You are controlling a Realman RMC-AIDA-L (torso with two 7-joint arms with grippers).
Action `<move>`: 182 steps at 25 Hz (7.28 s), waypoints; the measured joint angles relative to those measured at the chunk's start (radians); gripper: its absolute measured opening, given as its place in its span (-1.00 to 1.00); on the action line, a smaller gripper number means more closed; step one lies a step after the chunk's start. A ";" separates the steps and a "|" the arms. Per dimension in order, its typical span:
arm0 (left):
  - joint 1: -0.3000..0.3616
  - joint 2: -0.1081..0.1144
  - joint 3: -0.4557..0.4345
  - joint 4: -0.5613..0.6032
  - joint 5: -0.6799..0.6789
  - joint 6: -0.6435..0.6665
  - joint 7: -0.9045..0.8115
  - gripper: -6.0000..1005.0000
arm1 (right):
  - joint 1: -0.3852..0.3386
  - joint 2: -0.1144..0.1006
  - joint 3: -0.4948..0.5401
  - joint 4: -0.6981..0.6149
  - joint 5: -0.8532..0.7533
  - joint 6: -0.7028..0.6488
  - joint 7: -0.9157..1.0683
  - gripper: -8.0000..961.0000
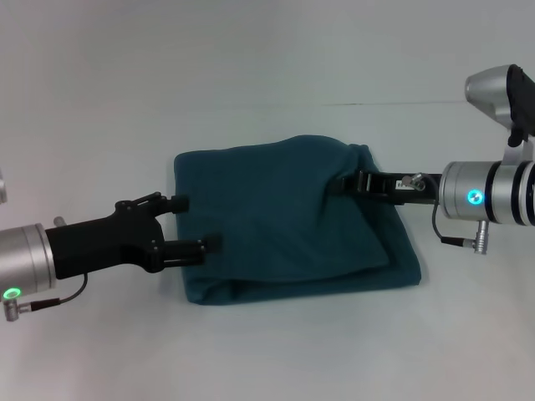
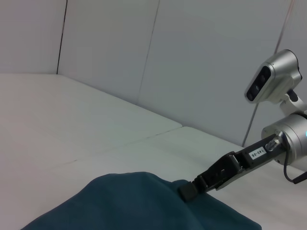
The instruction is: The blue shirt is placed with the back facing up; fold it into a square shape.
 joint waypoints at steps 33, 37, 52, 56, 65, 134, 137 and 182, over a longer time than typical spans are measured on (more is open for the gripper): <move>-0.023 0.008 0.004 0.001 0.000 0.000 0.002 0.89 | 0.017 -0.047 -0.205 0.008 -0.006 0.033 0.259 0.45; -0.024 0.008 0.005 0.001 -0.001 0.000 0.004 0.89 | 0.027 -0.035 -0.226 0.012 -0.006 0.055 0.260 0.43; -0.027 0.009 0.002 0.001 -0.007 0.000 -0.001 0.89 | 0.026 -0.043 -0.236 0.007 -0.011 0.067 0.261 0.42; -0.029 0.009 0.002 0.001 -0.007 0.000 -0.001 0.89 | 0.028 -0.039 -0.235 0.009 -0.017 0.080 0.261 0.42; -0.035 0.009 0.001 0.001 -0.007 0.000 -0.001 0.89 | 0.029 -0.024 -0.234 0.012 -0.018 0.116 0.260 0.42; -0.052 0.012 0.000 0.001 -0.007 -0.014 -0.001 0.89 | 0.020 0.005 -0.226 0.013 0.009 0.183 0.249 -0.24; -0.052 0.012 0.000 0.001 -0.007 -0.014 -0.001 0.89 | 0.021 0.007 -0.226 0.022 0.010 0.189 0.249 -0.37; -0.049 0.012 -0.003 -0.002 -0.007 -0.017 -0.003 0.89 | -0.055 0.003 -0.222 -0.144 0.101 0.062 0.148 -0.92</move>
